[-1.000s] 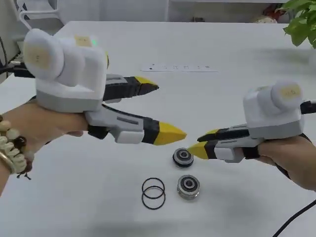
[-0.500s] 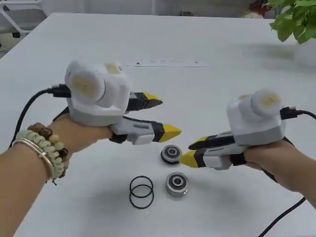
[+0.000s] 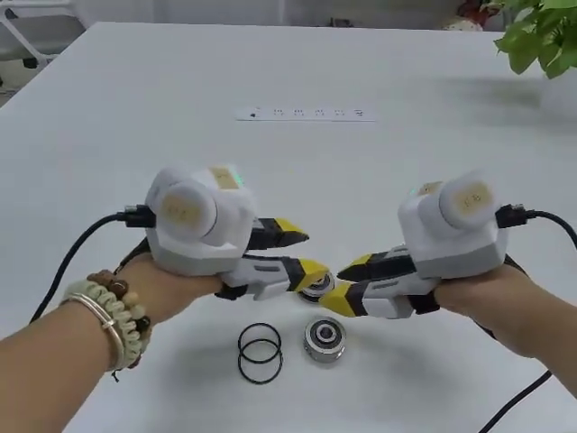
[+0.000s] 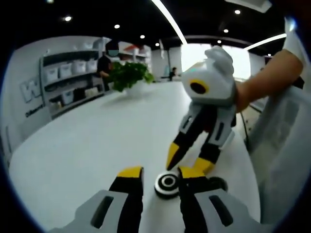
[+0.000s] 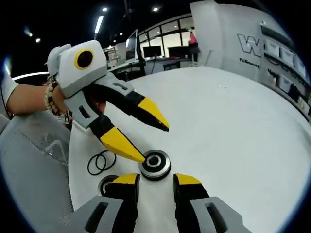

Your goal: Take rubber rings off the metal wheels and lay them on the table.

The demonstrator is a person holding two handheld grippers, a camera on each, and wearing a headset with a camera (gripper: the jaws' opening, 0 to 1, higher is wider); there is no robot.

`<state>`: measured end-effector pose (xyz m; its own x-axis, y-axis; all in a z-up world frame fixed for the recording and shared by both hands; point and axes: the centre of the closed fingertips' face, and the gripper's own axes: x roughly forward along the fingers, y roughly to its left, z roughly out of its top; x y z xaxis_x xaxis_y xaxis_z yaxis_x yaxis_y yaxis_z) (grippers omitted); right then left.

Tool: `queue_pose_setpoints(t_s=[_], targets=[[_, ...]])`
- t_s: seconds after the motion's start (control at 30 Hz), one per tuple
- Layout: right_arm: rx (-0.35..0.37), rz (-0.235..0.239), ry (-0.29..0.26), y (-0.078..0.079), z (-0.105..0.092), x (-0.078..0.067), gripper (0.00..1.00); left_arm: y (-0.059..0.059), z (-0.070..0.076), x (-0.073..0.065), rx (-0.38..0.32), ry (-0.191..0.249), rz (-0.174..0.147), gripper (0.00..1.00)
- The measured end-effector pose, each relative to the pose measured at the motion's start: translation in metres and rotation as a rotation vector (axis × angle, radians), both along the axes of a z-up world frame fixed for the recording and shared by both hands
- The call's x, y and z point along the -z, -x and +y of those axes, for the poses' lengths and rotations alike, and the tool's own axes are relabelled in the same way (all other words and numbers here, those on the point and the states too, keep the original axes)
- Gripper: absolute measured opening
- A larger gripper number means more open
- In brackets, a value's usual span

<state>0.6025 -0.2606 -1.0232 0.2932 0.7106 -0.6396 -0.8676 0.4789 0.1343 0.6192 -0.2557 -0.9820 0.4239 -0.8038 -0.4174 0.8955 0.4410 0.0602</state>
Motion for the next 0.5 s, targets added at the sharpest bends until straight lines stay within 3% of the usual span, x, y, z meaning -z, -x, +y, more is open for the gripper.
queue_pose_setpoints(t_s=[0.1, 0.13, 0.17, 0.27, 0.37, 0.5], targets=[[-0.002, 0.002, 0.012, 0.001, 0.000, 0.003, 0.27, 0.005, -0.001, 0.014, 0.012, -0.051, 0.034, 0.27], [-0.001, 0.003, 0.022, 0.001, -0.001, 0.004, 0.27, 0.005, -0.001, 0.015, 0.011, -0.055, 0.028, 0.26], [-0.007, -0.004, 0.031, 0.002, -0.001, 0.005, 0.26, 0.005, 0.000, 0.016, 0.013, -0.051, 0.027, 0.26], [-0.010, -0.005, 0.025, 0.002, 0.000, 0.004, 0.26, 0.005, -0.001, 0.016, -0.005, -0.020, 0.069, 0.23], [-0.016, -0.011, 0.029, 0.003, 0.002, 0.004, 0.25, 0.005, -0.002, 0.018, -0.001, -0.037, 0.051, 0.22], [-0.021, -0.013, 0.031, 0.004, 0.003, 0.005, 0.24, 0.005, 0.000, 0.026, -0.010, -0.068, 0.065, 0.19]])
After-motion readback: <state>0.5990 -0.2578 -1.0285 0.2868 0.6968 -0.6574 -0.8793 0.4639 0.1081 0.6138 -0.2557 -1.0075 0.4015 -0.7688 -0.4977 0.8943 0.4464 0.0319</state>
